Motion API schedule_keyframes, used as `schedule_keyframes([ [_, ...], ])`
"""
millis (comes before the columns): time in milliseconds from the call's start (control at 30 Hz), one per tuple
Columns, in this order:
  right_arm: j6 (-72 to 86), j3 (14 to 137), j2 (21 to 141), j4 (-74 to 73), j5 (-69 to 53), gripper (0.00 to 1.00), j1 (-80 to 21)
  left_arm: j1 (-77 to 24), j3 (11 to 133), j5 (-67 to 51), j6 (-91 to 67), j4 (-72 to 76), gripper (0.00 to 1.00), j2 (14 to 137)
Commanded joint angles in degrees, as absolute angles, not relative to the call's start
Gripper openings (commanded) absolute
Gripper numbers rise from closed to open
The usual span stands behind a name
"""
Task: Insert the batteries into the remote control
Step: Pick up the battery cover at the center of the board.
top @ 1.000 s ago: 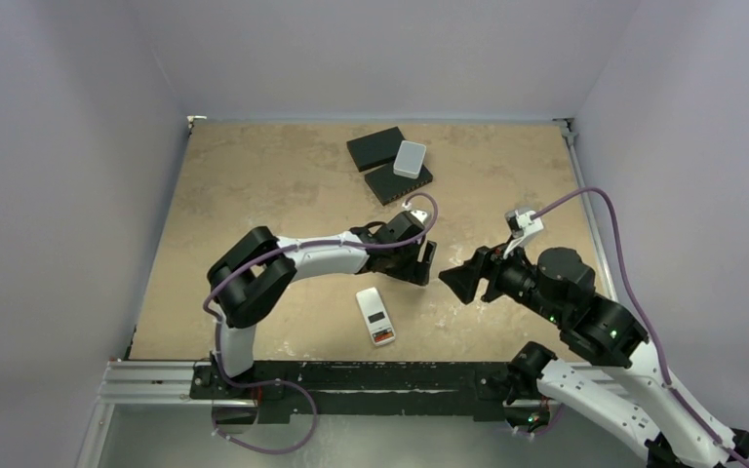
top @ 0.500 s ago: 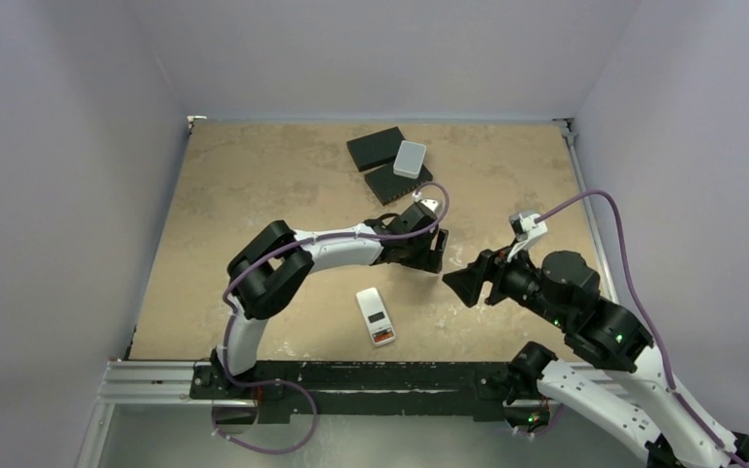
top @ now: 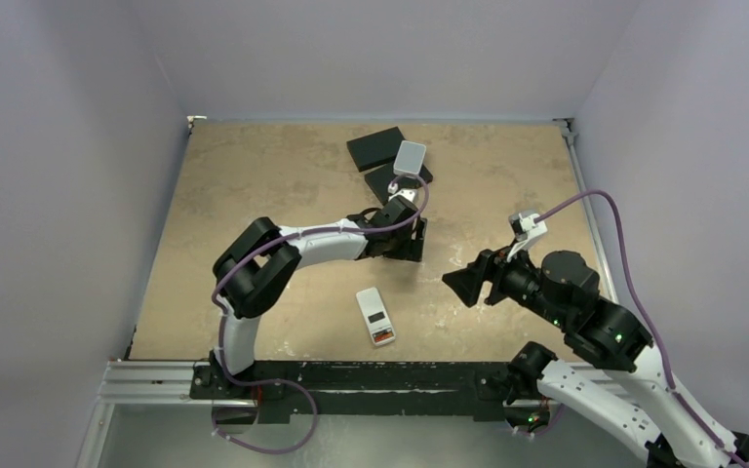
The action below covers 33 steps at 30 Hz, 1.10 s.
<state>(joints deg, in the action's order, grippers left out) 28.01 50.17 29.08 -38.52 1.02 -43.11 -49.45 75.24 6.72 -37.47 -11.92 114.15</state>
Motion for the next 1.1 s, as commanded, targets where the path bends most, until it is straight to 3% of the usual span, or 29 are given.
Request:
schedule_keyframes([
  [0,27.6,50.3,29.4,-36.8,3.0,0.76,-43.1,-48.2,71.5,8.4,-37.6,-16.1,0.73,112.5],
  [467,25.3,49.4,38.5,-33.6,2.4,0.78,-43.1,-47.7,67.8,8.4,-36.7,-18.8,0.73,102.3],
  [1067,17.3,49.8,57.4,-21.4,4.4,0.87,-43.1,-47.6,64.7,24.4,-33.9,-38.2,0.76,71.7],
])
